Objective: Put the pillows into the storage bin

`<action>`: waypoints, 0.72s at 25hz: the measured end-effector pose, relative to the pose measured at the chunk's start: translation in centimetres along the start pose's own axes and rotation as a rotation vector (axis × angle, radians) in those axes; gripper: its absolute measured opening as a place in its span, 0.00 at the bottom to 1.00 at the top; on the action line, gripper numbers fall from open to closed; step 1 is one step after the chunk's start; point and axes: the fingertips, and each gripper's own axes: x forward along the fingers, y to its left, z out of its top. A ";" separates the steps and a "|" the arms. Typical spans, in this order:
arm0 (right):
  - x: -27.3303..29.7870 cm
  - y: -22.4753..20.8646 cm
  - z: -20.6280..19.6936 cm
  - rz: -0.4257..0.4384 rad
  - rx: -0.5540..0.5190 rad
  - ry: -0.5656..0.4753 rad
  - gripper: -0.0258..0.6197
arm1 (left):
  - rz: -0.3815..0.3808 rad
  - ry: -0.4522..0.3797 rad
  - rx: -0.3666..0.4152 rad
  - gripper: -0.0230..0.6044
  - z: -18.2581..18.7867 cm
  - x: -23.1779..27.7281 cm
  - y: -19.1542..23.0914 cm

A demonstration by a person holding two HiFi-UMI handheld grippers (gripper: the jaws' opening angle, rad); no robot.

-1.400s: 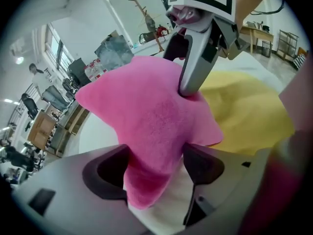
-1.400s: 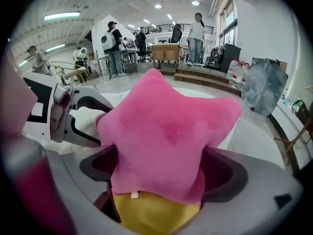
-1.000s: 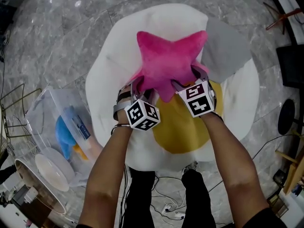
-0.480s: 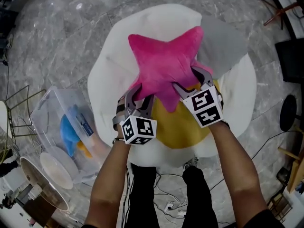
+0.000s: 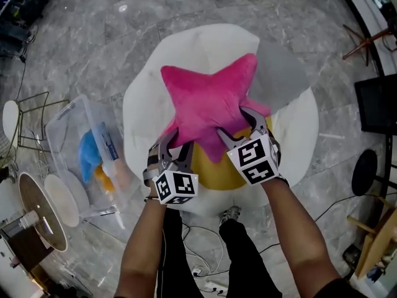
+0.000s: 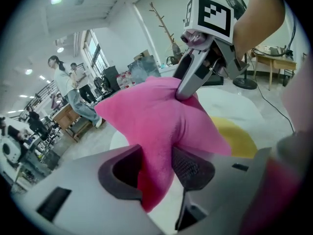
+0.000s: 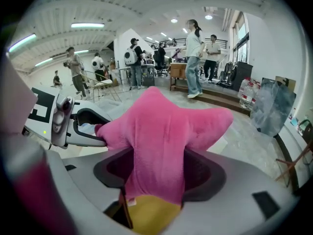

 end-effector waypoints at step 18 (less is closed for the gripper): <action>-1.4 15.4 5.6 0.079 -0.142 -0.019 0.54 | 0.127 0.059 -0.112 0.35 -9.4 -12.7 3.4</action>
